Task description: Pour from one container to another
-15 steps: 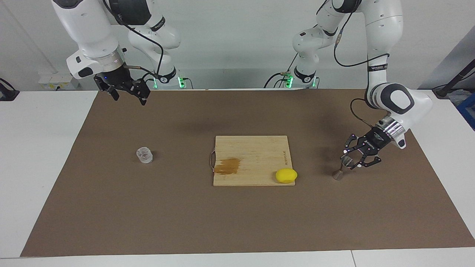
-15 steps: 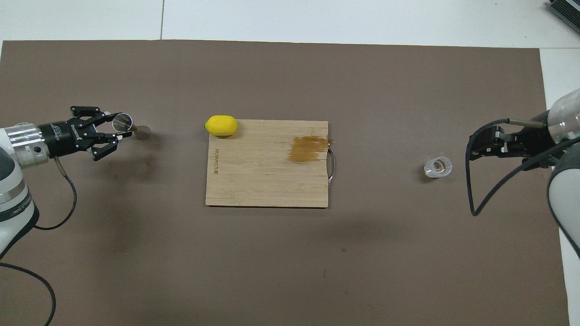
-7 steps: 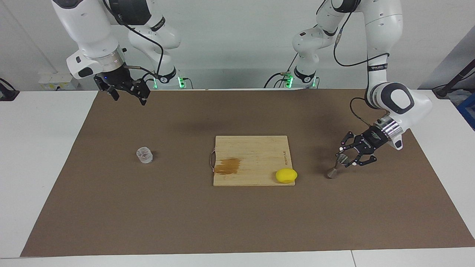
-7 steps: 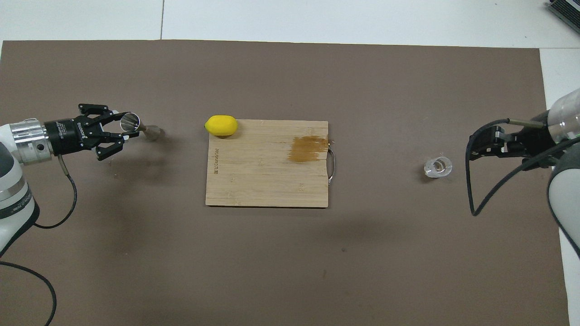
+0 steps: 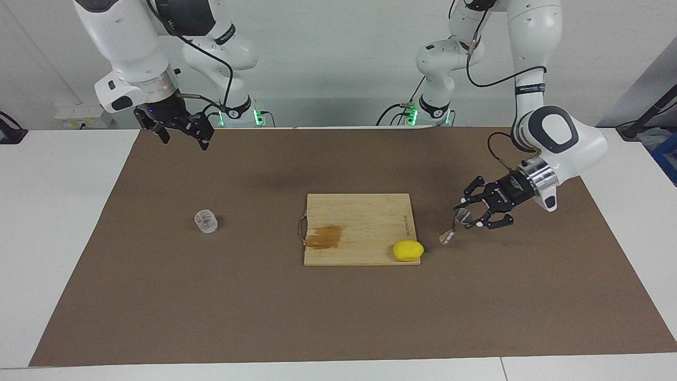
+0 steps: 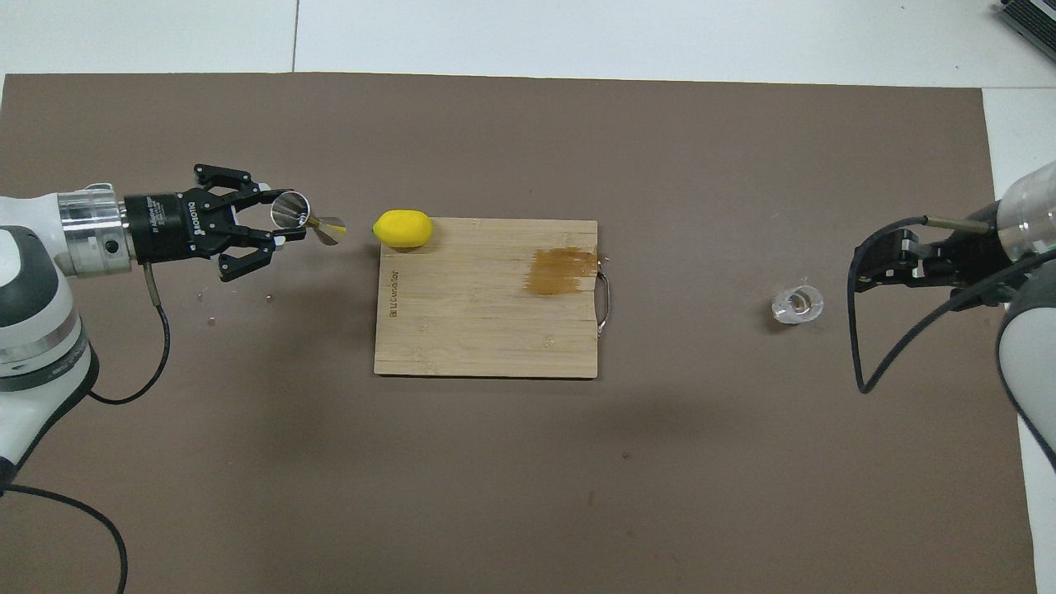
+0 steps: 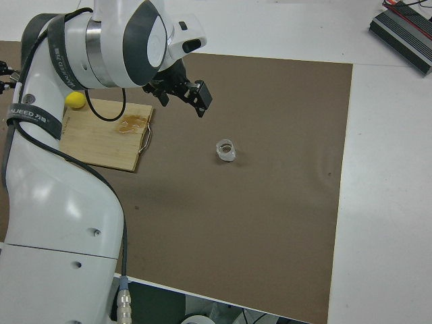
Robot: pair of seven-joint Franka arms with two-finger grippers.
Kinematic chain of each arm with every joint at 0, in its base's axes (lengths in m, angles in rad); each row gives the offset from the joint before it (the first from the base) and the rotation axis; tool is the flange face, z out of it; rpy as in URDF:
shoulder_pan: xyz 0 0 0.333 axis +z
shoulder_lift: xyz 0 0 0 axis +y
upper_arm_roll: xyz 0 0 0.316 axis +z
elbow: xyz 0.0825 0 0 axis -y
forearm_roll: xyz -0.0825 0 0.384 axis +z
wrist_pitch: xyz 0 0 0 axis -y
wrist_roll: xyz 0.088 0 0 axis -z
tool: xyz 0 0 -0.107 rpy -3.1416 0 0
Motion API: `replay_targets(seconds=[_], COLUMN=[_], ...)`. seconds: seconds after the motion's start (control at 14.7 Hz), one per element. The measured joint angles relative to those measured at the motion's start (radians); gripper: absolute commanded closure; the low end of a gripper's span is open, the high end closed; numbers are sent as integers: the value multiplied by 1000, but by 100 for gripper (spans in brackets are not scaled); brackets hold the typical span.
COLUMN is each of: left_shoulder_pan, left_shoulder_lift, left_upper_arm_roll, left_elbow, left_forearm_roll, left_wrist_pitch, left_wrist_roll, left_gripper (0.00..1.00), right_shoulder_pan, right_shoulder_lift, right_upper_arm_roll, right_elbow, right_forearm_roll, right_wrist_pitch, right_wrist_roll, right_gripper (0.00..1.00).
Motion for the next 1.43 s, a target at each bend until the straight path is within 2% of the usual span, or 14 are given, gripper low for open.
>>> replay_targets(seconds=[0.34,0.82,1.09,1.16,1.22,1.43], left_shoulder_pan=[-160,-445,-610,-648,-676,-704], left_shoulder_lift=[-38,-24,15,29,42,87], left_upper_arm_roll=[-1,-3,-3,-3,-3,-1], left_elbow=[-1,-19,-20,-20,-19,2], left_forearm_roll=[-14,-156,-335,-385,-414,-428], left_wrist_pitch=[80,428,721,769,795,810], left_wrist_roll=[-131,-174,-175,-174,-174,-174], left_gripper=[100,100,100,100,100,100], right_shoulder_pan=[0,0,-21,-24,-25,-35], right_shoulder_lift=[0,0,-4,-4,-4,-4], right_upper_arm_roll=[0,0,0,-1,0,0], right_elbow=[0,0,1,1,1,1], right_forearm_roll=[0,0,0,0,0,7], right_wrist_pitch=[0,-2,-22,-22,-21,-3], right_wrist_roll=[0,-1,-12,-12,-12,53], right_gripper=[0,0,0,3,6,6])
